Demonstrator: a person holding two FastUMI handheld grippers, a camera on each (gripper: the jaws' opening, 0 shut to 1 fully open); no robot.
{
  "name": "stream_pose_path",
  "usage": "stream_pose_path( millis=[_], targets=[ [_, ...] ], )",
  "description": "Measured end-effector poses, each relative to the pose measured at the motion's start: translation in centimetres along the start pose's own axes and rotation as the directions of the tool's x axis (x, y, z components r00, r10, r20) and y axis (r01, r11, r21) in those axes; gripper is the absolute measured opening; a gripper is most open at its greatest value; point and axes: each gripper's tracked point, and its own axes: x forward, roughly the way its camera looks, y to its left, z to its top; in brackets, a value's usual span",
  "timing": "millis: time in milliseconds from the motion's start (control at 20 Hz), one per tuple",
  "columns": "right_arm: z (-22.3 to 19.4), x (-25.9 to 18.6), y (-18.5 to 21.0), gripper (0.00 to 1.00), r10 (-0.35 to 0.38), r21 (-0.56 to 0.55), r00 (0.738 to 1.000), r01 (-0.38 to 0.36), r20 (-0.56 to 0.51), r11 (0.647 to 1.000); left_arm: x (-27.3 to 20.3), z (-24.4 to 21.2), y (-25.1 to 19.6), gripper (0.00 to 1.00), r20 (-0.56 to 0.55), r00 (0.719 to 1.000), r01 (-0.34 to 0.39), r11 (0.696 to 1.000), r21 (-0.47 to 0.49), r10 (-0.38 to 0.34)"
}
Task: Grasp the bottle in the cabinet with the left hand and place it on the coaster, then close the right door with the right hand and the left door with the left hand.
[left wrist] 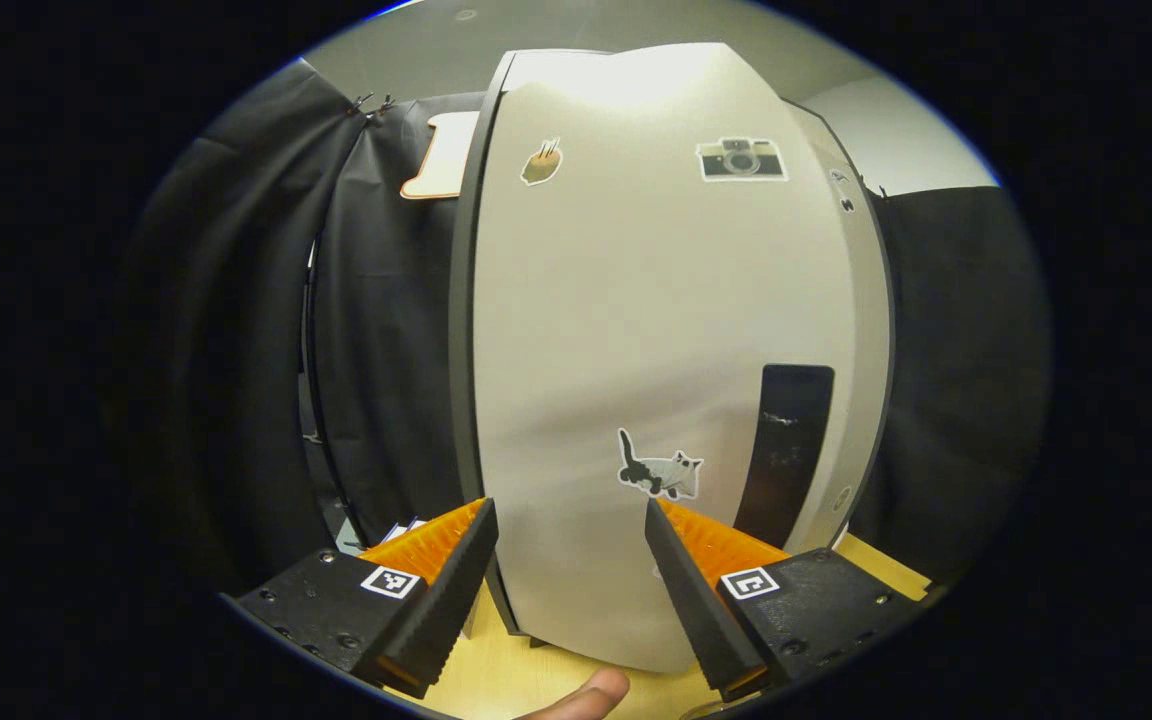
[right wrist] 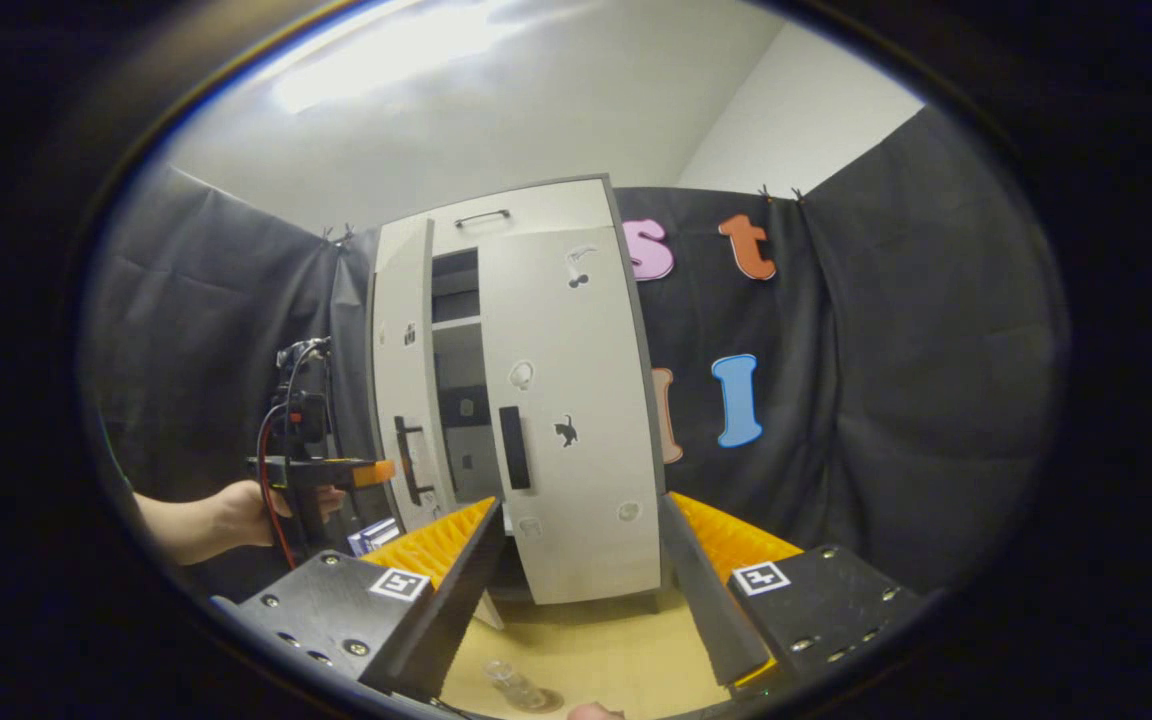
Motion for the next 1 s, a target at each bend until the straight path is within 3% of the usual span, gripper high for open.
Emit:
stream_pose_path(
  millis=[150,500,550,600,1000],
  targets=[
    [0.6,0.1,0.2,0.94,0.007,-0.008,1.0,-0.007,0.012,1.0,-1.0,1.1,-0.6,0.95,0.037,0.999,0.021,0.999,-0.031,-0.02],
    [1.1,-1.5,0.7,0.94,0.02,0.01,1.0,-0.02,0.014,1.0,-4.9,2.0,-0.6,0.95,0.042,0.999,0.01,1.0,-0.008,-0.01],
    [1.1,-2.0,0.8,0.94,0.022,0.007,1.0,-0.022,0.014,1.0,-5.7,1.9,-0.7,0.99,0.044,0.999,0.005,1.0,-0.007,-0.005],
    [1.0,-2.3,0.8,0.94,0.025,0.004,1.0,-0.025,0.014,1.0,-6.3,2.1,-0.7,0.95,0.055,0.998,-0.004,1.0,-0.015,0.005],
    [1.1,-5.2,0.7,0.94,0.037,0.01,0.999,-0.037,0.013,0.999,-11.9,1.6,-2.7,0.93,0.039,0.999,0.023,1.0,-0.01,-0.023]
  ],
)
